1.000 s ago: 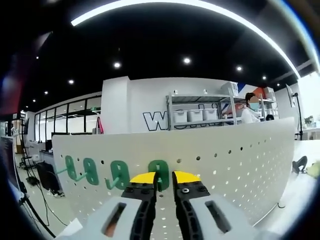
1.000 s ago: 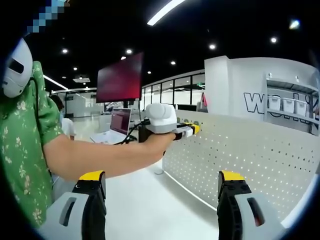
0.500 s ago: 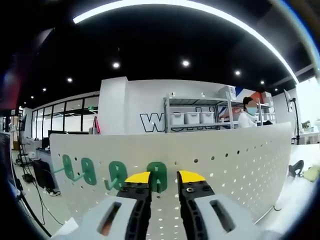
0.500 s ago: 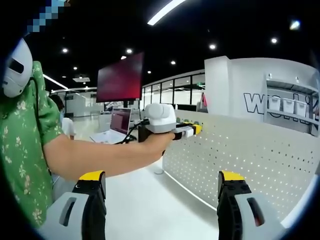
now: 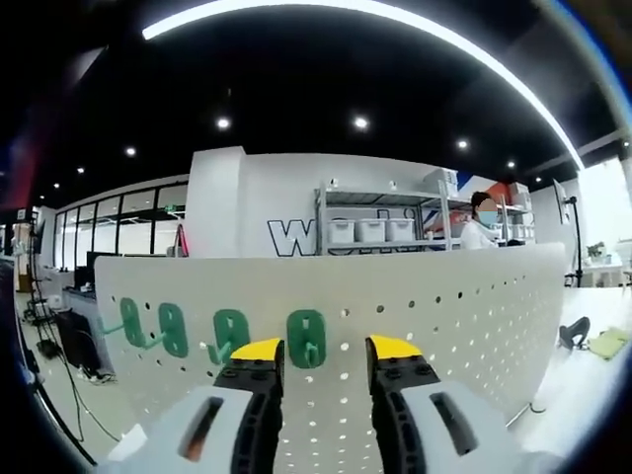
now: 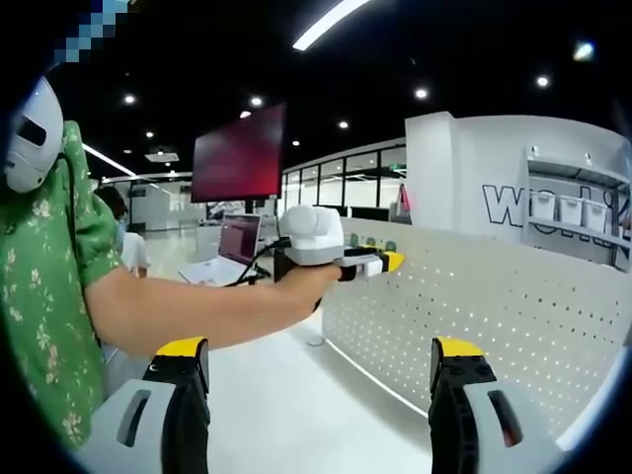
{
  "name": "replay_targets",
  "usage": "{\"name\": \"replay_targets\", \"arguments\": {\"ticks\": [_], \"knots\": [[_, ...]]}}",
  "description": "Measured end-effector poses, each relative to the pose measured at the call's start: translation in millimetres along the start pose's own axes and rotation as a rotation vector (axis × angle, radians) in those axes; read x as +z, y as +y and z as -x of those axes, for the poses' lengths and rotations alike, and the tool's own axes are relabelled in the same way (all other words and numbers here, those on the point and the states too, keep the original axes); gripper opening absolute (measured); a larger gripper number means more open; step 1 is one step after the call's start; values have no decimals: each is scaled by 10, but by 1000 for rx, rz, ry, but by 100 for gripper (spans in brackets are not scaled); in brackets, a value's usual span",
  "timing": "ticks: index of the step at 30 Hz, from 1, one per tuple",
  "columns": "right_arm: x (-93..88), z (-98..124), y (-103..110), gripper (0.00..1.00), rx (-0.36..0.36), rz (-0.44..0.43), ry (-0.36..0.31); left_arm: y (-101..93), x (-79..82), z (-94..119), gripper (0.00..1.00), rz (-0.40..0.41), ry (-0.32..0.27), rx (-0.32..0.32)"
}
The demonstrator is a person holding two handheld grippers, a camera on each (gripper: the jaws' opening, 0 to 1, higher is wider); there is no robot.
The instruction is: Insert the hook assembly into the mounting plate slot until the hook locks in place.
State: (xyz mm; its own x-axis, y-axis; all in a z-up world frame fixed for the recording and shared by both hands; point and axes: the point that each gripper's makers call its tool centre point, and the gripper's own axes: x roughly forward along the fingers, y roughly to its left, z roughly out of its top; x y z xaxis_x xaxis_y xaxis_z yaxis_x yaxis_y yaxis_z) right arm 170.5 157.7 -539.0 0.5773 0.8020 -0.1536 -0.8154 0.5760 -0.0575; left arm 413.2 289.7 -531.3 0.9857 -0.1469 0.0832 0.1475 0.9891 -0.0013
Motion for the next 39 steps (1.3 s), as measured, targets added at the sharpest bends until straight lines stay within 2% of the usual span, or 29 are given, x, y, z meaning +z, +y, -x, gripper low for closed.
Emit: {"name": "replay_targets", "arguments": {"ticks": [24, 39], "knots": [[-2, -29, 89, 95, -11, -2, -6, -139, -37, 369, 48, -19, 26, -76], [4, -44, 174, 95, -27, 21, 2, -67, 18, 791, 49, -22, 15, -83]]}}
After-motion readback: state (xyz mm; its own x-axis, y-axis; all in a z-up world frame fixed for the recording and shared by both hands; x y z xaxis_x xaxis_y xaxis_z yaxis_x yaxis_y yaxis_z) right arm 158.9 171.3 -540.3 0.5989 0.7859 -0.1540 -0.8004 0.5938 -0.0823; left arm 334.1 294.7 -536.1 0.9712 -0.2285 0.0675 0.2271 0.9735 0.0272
